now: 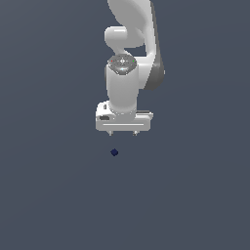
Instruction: Pick up the object and move it to a goal position.
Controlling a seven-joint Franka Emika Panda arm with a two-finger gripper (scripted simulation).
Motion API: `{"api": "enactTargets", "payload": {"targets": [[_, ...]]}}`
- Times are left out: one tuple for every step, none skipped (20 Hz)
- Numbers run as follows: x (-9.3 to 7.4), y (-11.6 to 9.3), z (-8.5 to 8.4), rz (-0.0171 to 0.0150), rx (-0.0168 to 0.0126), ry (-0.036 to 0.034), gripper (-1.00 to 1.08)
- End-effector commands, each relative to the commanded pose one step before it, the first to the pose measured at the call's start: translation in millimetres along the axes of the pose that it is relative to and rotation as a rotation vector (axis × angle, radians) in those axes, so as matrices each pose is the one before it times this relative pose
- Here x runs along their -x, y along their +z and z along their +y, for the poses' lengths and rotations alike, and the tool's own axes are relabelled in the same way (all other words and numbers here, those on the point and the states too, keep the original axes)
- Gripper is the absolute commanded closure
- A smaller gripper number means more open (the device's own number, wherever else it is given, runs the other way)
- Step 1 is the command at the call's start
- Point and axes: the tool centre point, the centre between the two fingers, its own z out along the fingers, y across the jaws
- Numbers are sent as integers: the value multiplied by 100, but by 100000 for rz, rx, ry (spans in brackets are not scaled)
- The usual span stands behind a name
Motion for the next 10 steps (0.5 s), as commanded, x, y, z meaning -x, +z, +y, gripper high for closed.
{"api": "enactTargets", "payload": {"targets": [[0,0,1,0,0,0,-92],[-14,5,-14,0,0,0,-92],[-14,-84,20,159,-155,57,-92],[-35,-95,7,191,-189,65,-92],[-49,-132,8,264,-259,79,-92],[-61,-178,12,349,-339,80,-92],[-72,-210,9,404,-386,49,-92],[-61,-193,6,360,-337,-12,-92],[-47,-156,1,279,-255,-70,-92],[-32,-121,-3,202,-179,-115,-92]]}}
